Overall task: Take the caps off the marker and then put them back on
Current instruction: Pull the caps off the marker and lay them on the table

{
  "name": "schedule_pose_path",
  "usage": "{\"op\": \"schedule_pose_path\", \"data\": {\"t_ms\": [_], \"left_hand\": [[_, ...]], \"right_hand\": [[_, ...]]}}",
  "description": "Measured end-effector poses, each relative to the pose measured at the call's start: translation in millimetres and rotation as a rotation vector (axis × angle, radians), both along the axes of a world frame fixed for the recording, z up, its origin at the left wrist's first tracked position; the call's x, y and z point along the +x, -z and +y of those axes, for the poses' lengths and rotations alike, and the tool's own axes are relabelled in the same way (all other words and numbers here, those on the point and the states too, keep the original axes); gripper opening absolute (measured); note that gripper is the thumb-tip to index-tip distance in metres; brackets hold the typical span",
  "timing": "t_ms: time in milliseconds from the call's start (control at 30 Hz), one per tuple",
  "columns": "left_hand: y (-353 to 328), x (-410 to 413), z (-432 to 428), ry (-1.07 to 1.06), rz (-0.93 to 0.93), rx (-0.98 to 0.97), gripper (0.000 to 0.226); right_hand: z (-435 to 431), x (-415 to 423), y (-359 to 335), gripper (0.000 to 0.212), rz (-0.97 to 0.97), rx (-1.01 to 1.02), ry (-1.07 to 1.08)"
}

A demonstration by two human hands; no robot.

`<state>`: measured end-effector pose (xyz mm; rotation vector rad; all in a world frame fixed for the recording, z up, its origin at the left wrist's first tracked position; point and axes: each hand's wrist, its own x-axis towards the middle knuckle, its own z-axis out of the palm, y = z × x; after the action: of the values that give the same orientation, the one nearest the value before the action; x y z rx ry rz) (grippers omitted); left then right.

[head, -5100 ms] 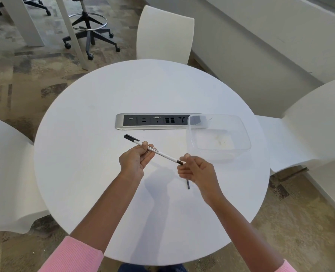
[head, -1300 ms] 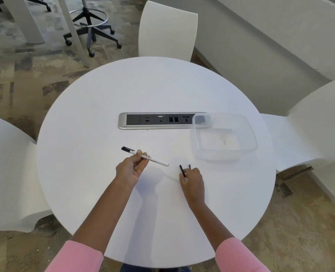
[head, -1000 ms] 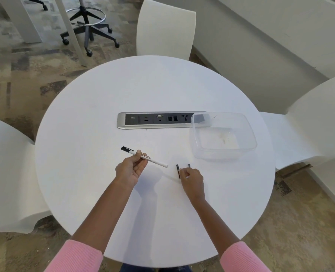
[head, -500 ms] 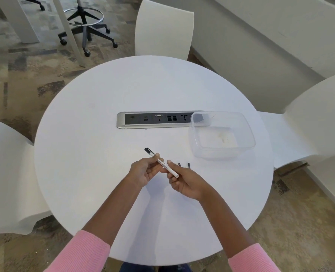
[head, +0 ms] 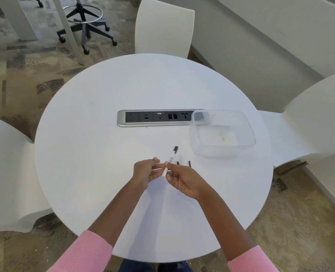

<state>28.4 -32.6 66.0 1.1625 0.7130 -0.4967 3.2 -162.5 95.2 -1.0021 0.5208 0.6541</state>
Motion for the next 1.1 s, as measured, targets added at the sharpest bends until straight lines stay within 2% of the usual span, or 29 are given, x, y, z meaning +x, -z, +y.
{"op": "schedule_pose_path", "data": {"t_ms": [133,200,267,333,400,500,633,700,800,933,1100], "left_hand": [[14.3,-12.0,4.6,0.236,-0.291,0.755,0.026],[23.2,-20.7,7.0,0.309,-0.413,0.861,0.029],[31.2,-25.2,8.7,0.281,-0.412,0.743,0.031],[30.6,-24.3,9.9,0.109,-0.277,0.313,0.037],[33.1,-21.1,11.3,-0.046,-0.141,-0.167,0.053],[35.6,-17.4,13.9,-0.146,-0.073,-0.499,0.074],[30.9,-15.9,5.1,-0.183,-0.088,-0.647,0.081],[25.8,-13.5,1.2,-0.16,-0.104,-0.667,0.082],[19.1,-10.4,-1.7,-0.092,-0.103,-0.653,0.081],[16.1,-9.1,-2.8,-0.119,-0.098,-0.71,0.078],[19.1,-9.2,-4.3,-0.084,-0.12,-0.719,0.068]], "right_hand": [[1.0,-0.5,7.2,0.015,-0.105,-0.231,-0.024],[1.4,-1.8,11.0,0.013,-0.102,-0.247,0.009],[1.2,-4.1,13.8,0.012,-0.074,-0.184,0.073],[1.3,-6.7,15.3,0.012,-0.079,-0.141,0.134],[2.6,-8.3,14.3,0.011,-0.139,-0.202,0.166],[8.7,-8.9,9.0,0.01,-0.306,-0.392,0.202],[24.0,-18.5,-0.5,0.017,-0.723,-0.701,0.226],[29.0,-23.5,2.2,0.008,-0.876,-0.826,0.153],[33.3,-30.3,10.4,0.014,-0.945,-0.97,-0.154],[32.8,-35.7,12.3,0.013,-1.048,-1.012,0.052],[29.6,-34.7,14.9,0.012,-0.947,-0.929,0.036]]}}
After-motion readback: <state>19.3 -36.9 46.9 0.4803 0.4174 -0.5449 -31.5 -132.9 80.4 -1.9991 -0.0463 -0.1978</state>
